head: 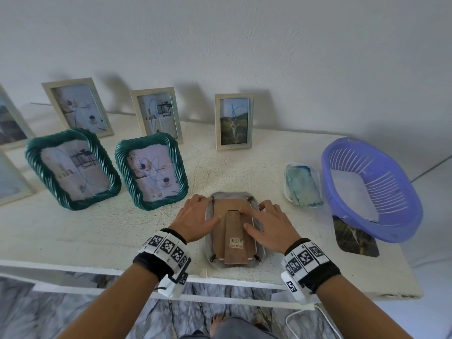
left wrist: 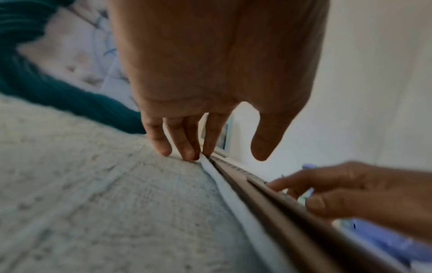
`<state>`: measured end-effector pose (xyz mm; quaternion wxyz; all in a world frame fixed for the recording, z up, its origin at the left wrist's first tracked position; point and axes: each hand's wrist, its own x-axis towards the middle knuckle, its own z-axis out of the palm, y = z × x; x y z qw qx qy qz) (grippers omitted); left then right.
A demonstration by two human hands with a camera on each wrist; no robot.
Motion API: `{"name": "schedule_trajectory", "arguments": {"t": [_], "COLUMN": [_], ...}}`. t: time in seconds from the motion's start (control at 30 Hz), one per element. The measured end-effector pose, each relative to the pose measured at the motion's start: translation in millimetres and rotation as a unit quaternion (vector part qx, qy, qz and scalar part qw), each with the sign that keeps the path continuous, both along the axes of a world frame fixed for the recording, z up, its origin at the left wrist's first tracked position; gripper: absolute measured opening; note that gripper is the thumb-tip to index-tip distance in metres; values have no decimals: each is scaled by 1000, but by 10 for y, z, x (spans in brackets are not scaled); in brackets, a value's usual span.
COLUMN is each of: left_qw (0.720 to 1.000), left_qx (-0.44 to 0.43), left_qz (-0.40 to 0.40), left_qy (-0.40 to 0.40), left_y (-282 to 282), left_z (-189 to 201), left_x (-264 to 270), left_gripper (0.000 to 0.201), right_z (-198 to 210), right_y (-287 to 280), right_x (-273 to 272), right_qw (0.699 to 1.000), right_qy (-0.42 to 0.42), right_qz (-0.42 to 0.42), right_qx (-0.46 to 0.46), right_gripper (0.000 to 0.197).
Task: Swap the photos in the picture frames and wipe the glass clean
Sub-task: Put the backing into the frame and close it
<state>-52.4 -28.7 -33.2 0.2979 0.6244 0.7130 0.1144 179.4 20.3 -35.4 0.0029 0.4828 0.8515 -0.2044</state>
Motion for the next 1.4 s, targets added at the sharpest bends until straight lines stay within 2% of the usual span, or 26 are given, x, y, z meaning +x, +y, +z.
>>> {"name": "schedule_trajectory", "arguments": {"t": [0.07, 0.1, 0.2, 0.23, 0.37, 0.43, 0.5, 0.6, 0.7, 0.77, 0.83, 0.87, 0.97, 1.03, 1.1, 1.2, 1.27, 1.33, 1.4], "left_qw": [997, 994, 989, 988, 987, 989, 991, 983, 959, 923, 876, 864, 846, 840, 847, 876, 918, 962, 980], "left_qx": [-17, -25, -40, -42, -34, -29, -16, 15, 12, 0, -5, 4, 56, 96, 117, 114, 117, 119, 124], "left_qz": [32, 43, 55, 56, 68, 67, 66, 121, 194, 247, 292, 300, 291, 271, 217, 121, 80, 56, 31], "left_qy": [-68, -94, -135, -138, -142, -129, -117, -139, -208, -295, -383, -405, -443, -460, -471, -452, -370, -238, -154], "left_y": [21, 34, 68, 71, 53, 35, -1, -86, -167, -196, -215, -229, -262, -287, -298, -289, -255, -241, -265], "left_z": [29, 31, 17, 7, 4, -9, -4, 5, -14, 16, 123, 210, 468, 623, 700, 632, 426, 184, -12], "left_x": [-36, -54, -91, -93, -46, -41, -23, 36, 66, 86, 140, 177, 274, 335, 404, 444, 391, 302, 216], "left_gripper": [94, 91, 63, 62, 95, 98, 85, 49, 40, 37, 31, 29, 34, 37, 35, 31, 26, 30, 39], "right_z": [-3, -3, 16, 18, 21, 25, 41, 75, 94, 112, 153, 179, 366, 507, 598, 622, 608, 564, 474], "right_y": [-1, -1, 17, 21, 21, 15, 2, -90, -256, -369, -467, -503, -565, -564, -547, -516, -500, -479, -467], "right_x": [-7, -8, -11, -14, -20, -21, -28, -69, -158, -217, -270, -289, -324, -321, -268, -125, -18, 76, 143], "right_qw": [1000, 1000, 1000, 1000, 1000, 1000, 1000, 998, 995, 996, 999, 998, 982, 958, 929, 884, 864, 835, 801], "right_qy": [-4, -5, -7, -9, -13, -15, -22, -40, -45, -15, 29, 56, 154, 223, 287, 370, 400, 438, 470], "right_qz": [2, 3, 5, 6, 7, 8, 8, -6, -7, 1, -6, -20, -80, -118, -146, -163, -160, -179, -210], "right_qx": [2, 4, 4, 4, 0, 3, 9, 41, 89, 84, 28, -3, -74, -136, -181, -235, -260, -281, -307], "right_gripper": [45, 44, 44, 44, 44, 44, 43, 44, 43, 42, 46, 51, 75, 83, 71, 40, 30, 27, 23]}}
